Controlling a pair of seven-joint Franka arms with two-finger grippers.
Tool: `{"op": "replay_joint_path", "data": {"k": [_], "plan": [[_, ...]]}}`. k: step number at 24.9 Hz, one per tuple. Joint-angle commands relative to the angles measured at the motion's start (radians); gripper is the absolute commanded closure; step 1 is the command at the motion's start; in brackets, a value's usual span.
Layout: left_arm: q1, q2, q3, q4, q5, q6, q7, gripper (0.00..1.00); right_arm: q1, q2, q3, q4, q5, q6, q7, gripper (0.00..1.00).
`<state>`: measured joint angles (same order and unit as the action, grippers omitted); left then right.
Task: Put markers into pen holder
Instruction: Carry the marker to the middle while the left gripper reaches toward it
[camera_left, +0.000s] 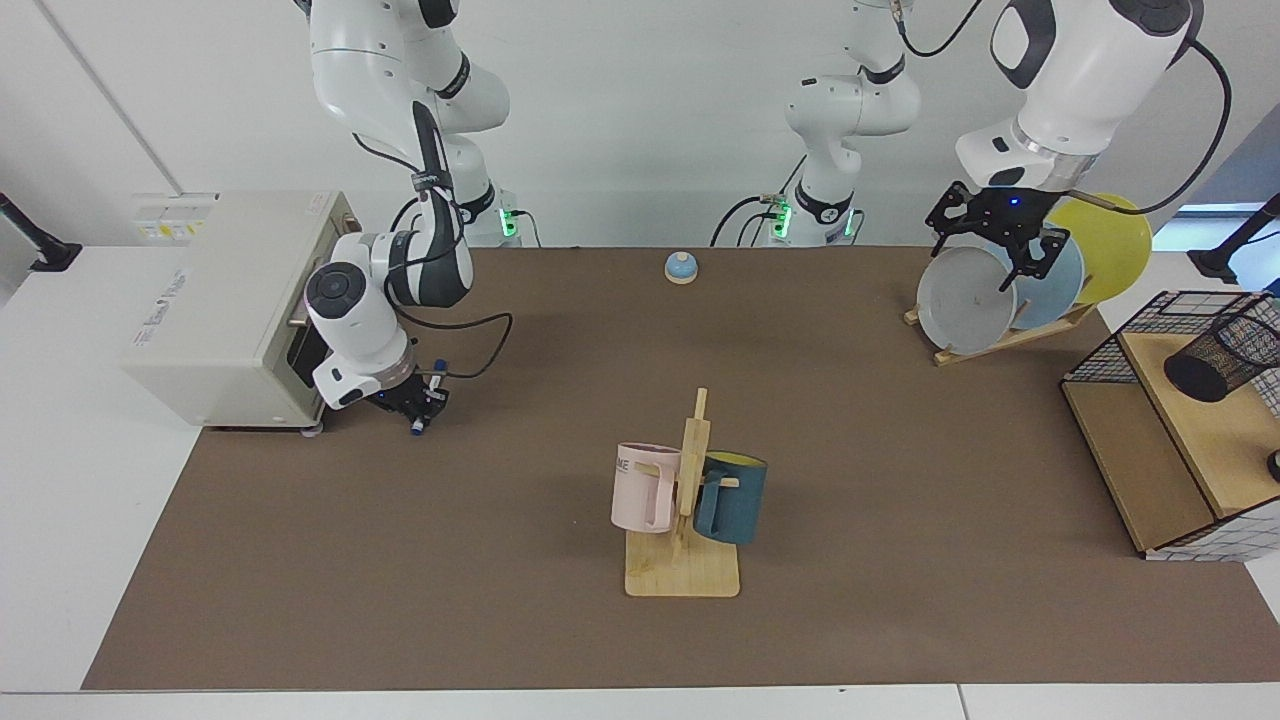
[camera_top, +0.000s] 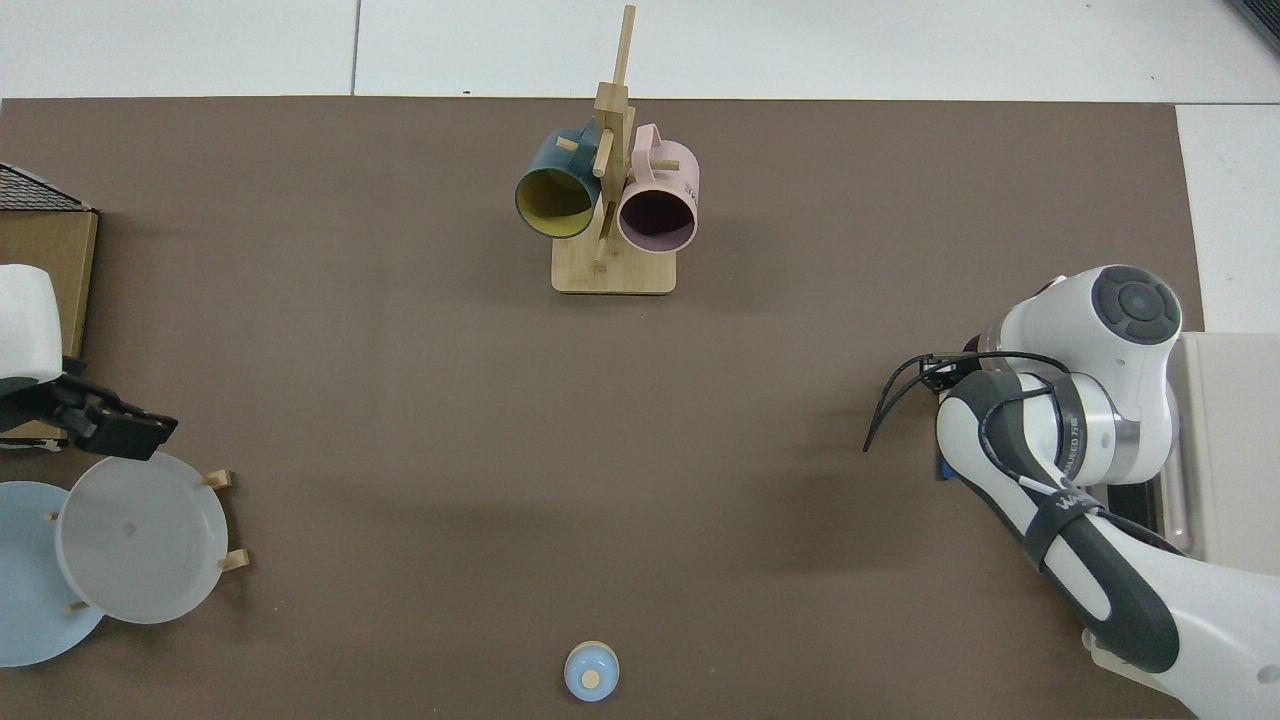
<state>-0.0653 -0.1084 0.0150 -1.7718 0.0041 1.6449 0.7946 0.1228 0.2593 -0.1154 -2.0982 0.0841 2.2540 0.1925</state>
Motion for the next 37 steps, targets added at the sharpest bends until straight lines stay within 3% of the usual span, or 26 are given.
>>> {"op": "replay_joint_path", "data": {"k": [1, 5, 9, 15, 19, 24, 32, 37], "plan": [[-0.053, -0.013, 0.010, -0.009, -0.012, 0.026, 0.159, 0.00, 0.001, -0.032, 0.008, 0.056, 0.192, -0.184, 0.093, 1.00], [-0.088, -0.013, 0.010, -0.009, -0.012, 0.023, 0.184, 0.00, 0.041, -0.048, 0.008, 0.158, 0.341, -0.361, 0.249, 1.00], [-0.088, -0.014, 0.008, -0.012, -0.012, 0.022, 0.193, 0.00, 0.116, -0.074, 0.008, 0.227, 0.428, -0.406, 0.589, 1.00], [-0.134, -0.017, 0.008, -0.012, -0.036, 0.007, 0.255, 0.00, 0.241, -0.072, 0.008, 0.302, 0.614, -0.361, 0.956, 1.00], [-0.211, -0.022, 0.010, -0.012, -0.038, 0.004, 0.256, 0.00, 0.291, -0.074, 0.008, 0.303, 0.721, -0.240, 1.108, 1.00], [-0.245, -0.019, -0.006, -0.018, -0.029, 0.051, 0.285, 0.00, 0.360, -0.072, 0.008, 0.303, 0.807, -0.108, 1.281, 1.00], [-0.314, 0.002, -0.053, -0.012, 0.020, 0.191, 0.390, 0.00, 0.485, -0.069, 0.006, 0.302, 0.796, 0.105, 1.504, 1.00], [-0.303, 0.074, -0.052, 0.098, 0.023, 0.225, 0.505, 0.00, 0.528, -0.069, 0.006, 0.302, 0.767, 0.131, 1.499, 1.00]]}}
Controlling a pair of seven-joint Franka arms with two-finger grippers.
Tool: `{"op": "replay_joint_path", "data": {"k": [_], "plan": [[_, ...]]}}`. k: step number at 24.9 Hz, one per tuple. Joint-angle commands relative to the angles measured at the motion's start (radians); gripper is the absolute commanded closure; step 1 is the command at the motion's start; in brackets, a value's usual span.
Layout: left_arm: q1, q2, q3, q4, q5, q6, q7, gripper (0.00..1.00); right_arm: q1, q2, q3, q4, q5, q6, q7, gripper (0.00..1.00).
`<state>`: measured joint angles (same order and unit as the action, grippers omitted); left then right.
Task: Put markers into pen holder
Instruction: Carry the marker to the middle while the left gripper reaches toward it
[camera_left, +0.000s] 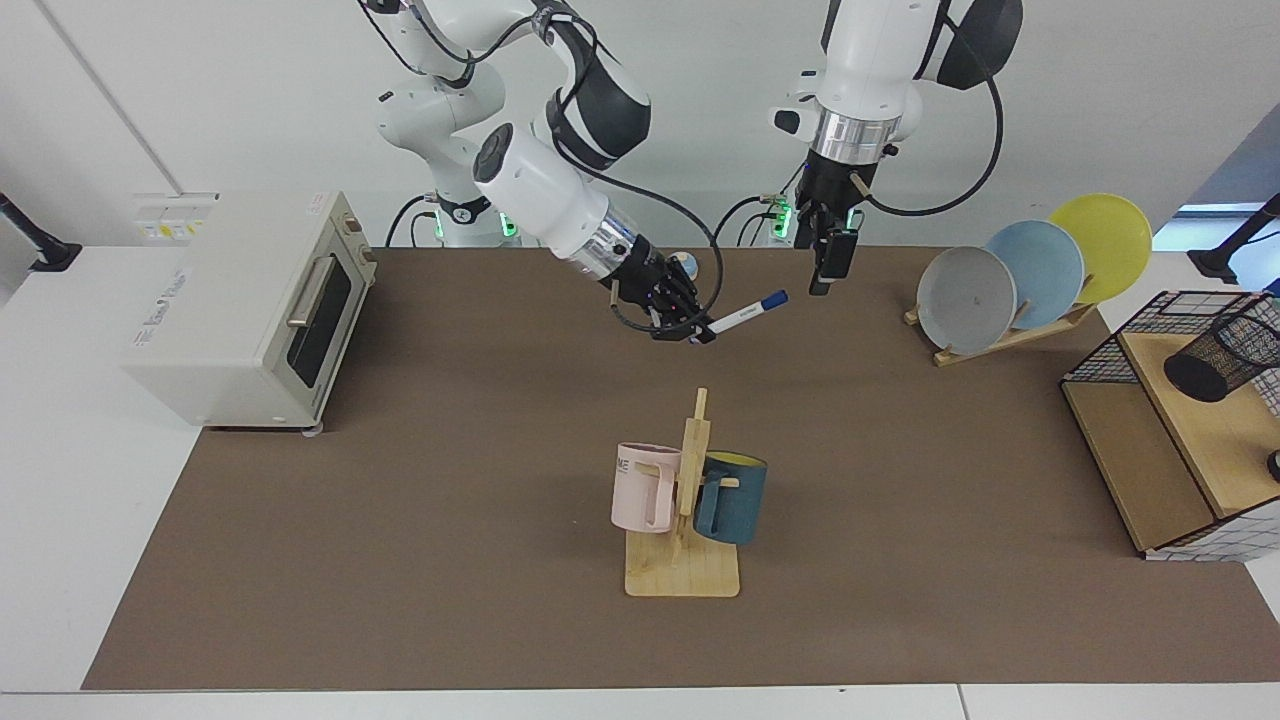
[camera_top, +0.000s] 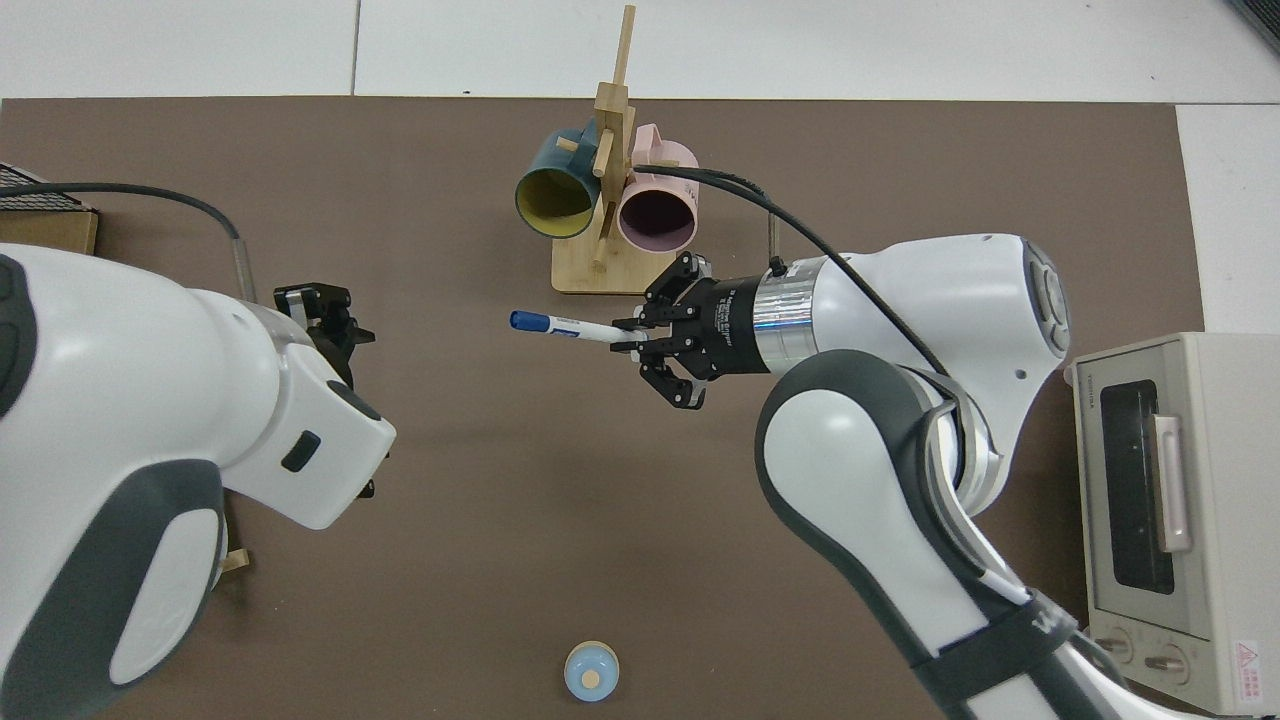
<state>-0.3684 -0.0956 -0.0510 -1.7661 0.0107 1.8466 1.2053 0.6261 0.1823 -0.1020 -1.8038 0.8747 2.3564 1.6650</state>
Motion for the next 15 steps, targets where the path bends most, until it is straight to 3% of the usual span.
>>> {"op": "replay_joint_path", "data": {"k": [1, 15], "plan": [[0.002, 0.082, 0.014, 0.124, 0.018, 0.017, 0.095, 0.00, 0.024, 0.008, -0.005, 0.007, -0.025, 0.029, 0.027, 1.00], [-0.021, 0.090, -0.006, 0.091, -0.008, -0.006, 0.076, 0.03, 0.024, -0.001, -0.005, -0.009, -0.082, 0.015, 0.001, 1.00]]}}
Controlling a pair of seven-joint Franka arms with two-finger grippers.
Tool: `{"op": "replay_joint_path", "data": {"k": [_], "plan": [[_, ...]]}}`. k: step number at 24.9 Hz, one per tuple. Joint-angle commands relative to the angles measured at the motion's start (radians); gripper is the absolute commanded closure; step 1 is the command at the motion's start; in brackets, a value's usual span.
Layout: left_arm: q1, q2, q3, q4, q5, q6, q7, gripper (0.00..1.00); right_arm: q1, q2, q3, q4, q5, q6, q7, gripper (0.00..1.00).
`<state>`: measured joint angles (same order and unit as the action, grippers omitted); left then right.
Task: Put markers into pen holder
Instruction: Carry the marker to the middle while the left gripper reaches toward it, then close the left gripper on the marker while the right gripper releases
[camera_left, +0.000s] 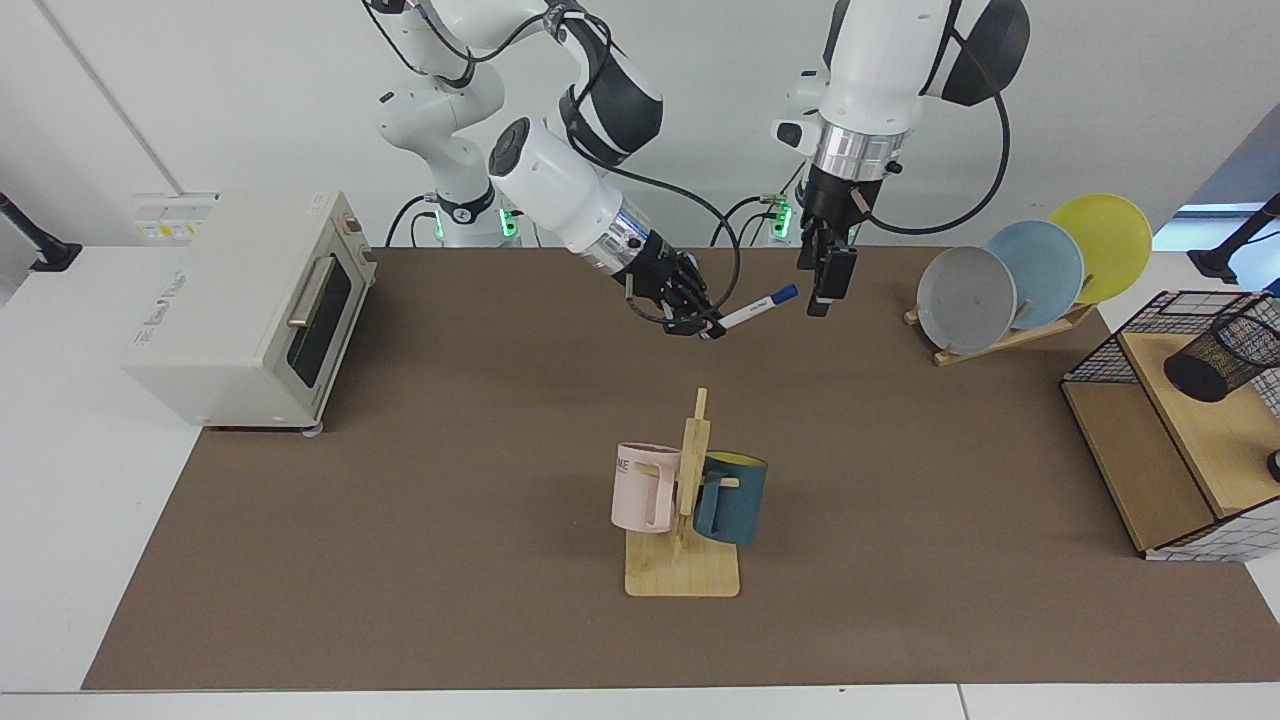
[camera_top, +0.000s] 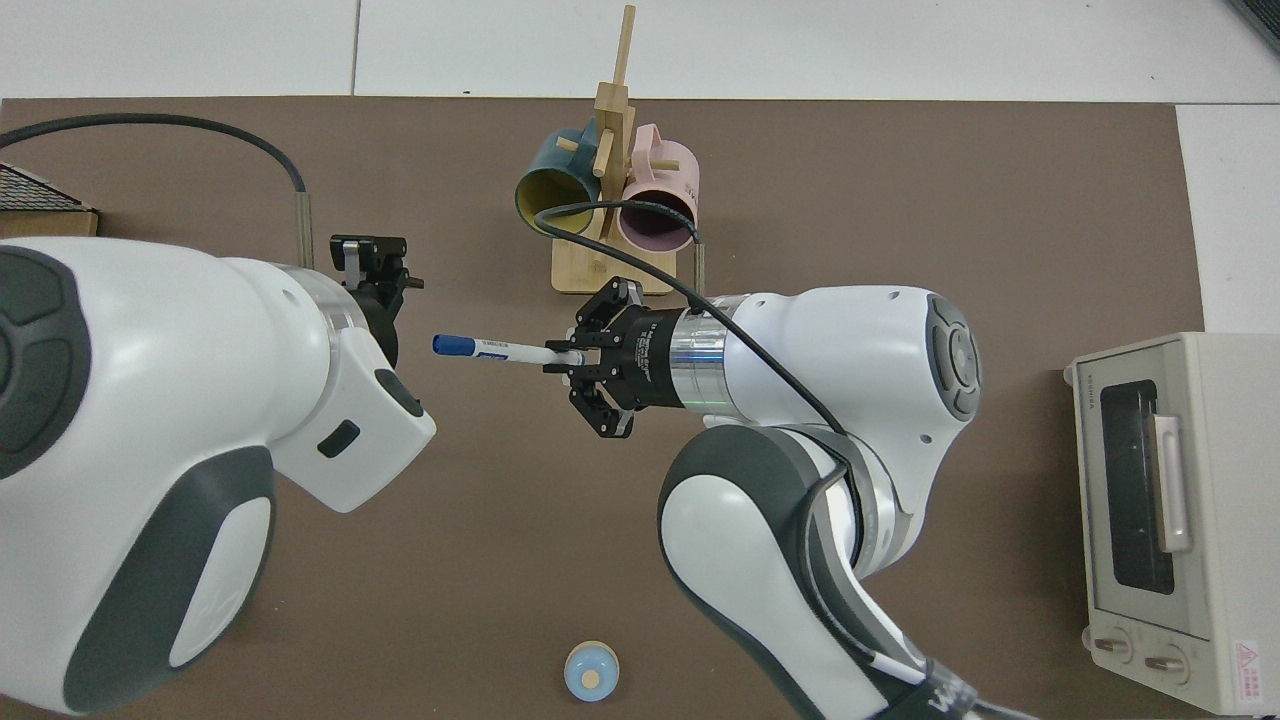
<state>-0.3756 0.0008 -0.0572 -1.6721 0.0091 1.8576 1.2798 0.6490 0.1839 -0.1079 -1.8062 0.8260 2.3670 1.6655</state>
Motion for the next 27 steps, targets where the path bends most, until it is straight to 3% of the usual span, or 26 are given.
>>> {"op": "replay_joint_path", "data": {"k": [1, 9, 12, 19, 27], "plan": [[-0.014, -0.007, -0.001, -0.005, -0.006, -0.017, 0.003, 0.06, 0.003, -0.003, 0.001, -0.005, -0.033, 0.005, 0.000, 1.00], [-0.032, -0.025, -0.016, -0.052, -0.006, -0.018, -0.005, 0.24, 0.009, -0.004, 0.001, -0.007, -0.033, 0.005, 0.000, 1.00], [-0.032, -0.027, -0.016, -0.057, -0.006, -0.021, -0.005, 0.51, 0.009, -0.004, 0.001, -0.007, -0.033, 0.005, 0.000, 1.00], [-0.032, -0.033, -0.016, -0.069, -0.006, -0.021, -0.005, 0.99, 0.009, -0.004, 0.001, -0.007, -0.033, 0.005, -0.001, 1.00], [-0.031, -0.035, -0.015, -0.067, -0.006, -0.041, -0.005, 1.00, 0.008, -0.004, 0.001, -0.007, -0.035, 0.003, -0.003, 1.00]]}}
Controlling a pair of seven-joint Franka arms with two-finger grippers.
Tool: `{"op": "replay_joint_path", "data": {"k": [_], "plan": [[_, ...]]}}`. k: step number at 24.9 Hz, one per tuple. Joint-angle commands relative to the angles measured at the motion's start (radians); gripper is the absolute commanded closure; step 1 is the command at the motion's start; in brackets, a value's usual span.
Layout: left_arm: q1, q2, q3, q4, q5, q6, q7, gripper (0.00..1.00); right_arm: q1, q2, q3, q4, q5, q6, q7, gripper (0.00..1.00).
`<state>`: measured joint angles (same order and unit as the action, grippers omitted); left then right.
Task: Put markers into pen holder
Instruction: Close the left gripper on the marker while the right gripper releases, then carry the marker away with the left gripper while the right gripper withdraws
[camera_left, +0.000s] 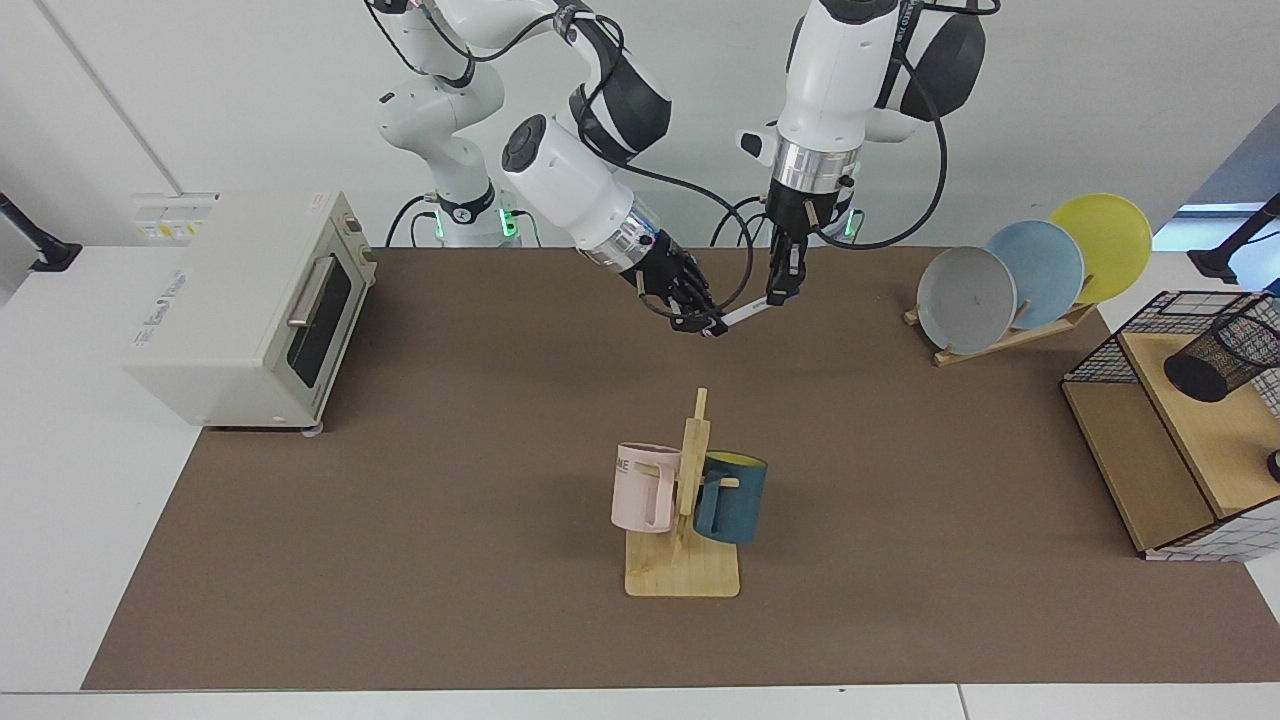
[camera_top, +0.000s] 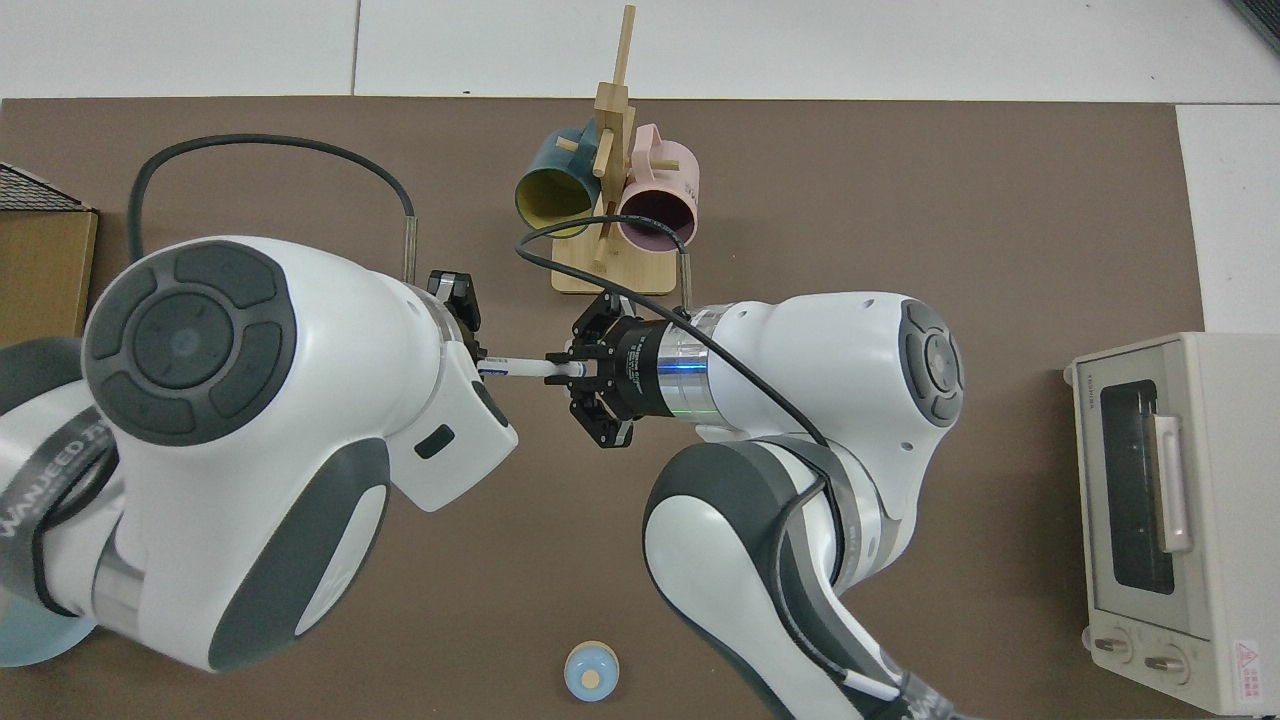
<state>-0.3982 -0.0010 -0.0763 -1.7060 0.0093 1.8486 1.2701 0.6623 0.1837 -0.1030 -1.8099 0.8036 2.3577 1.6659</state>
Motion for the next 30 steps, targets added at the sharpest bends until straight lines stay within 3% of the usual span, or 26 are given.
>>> {"op": "replay_joint_path", "data": {"k": [1, 4, 5, 6, 7, 10, 14, 19, 22, 26, 30], "plan": [[-0.008, -0.031, 0.004, -0.031, -0.006, -0.032, 0.003, 1.00, -0.006, -0.004, -0.004, -0.002, -0.012, 0.012, -0.003, 1.00], [-0.004, -0.031, 0.006, -0.027, -0.006, -0.040, 0.003, 1.00, -0.006, -0.004, -0.004, -0.003, -0.020, 0.012, -0.005, 1.00], [-0.002, -0.030, 0.006, -0.027, -0.006, -0.045, 0.003, 1.00, -0.006, -0.004, -0.004, -0.003, -0.026, 0.012, -0.005, 0.73], [0.001, -0.027, 0.007, -0.023, -0.006, -0.051, 0.003, 1.00, -0.006, -0.004, -0.004, -0.003, -0.027, 0.011, 0.000, 0.17], [0.002, -0.025, 0.012, -0.017, -0.006, -0.061, 0.005, 1.00, -0.006, -0.004, -0.006, -0.003, -0.036, 0.008, -0.003, 0.01], [0.012, -0.024, 0.021, -0.015, -0.006, -0.081, 0.005, 1.00, -0.007, -0.006, -0.006, -0.003, -0.139, -0.021, -0.014, 0.00], [0.085, -0.022, 0.020, -0.011, -0.008, -0.104, 0.005, 1.00, -0.021, -0.021, -0.014, -0.003, -0.254, -0.098, -0.058, 0.00], [0.176, -0.025, 0.023, -0.009, -0.002, -0.141, 0.015, 1.00, -0.084, -0.033, -0.015, -0.003, -0.446, -0.264, -0.348, 0.00], [0.228, -0.030, 0.023, -0.006, 0.009, -0.153, 0.040, 1.00, -0.139, -0.044, -0.015, -0.003, -0.515, -0.351, -0.561, 0.00], [0.309, -0.030, 0.027, -0.004, 0.015, -0.152, 0.130, 1.00, -0.216, -0.064, -0.017, -0.003, -0.576, -0.408, -0.783, 0.00], [0.381, -0.027, 0.029, 0.003, 0.130, -0.146, 0.149, 1.00, -0.256, -0.087, -0.017, -0.002, -0.728, -0.433, -0.980, 0.00]]}}
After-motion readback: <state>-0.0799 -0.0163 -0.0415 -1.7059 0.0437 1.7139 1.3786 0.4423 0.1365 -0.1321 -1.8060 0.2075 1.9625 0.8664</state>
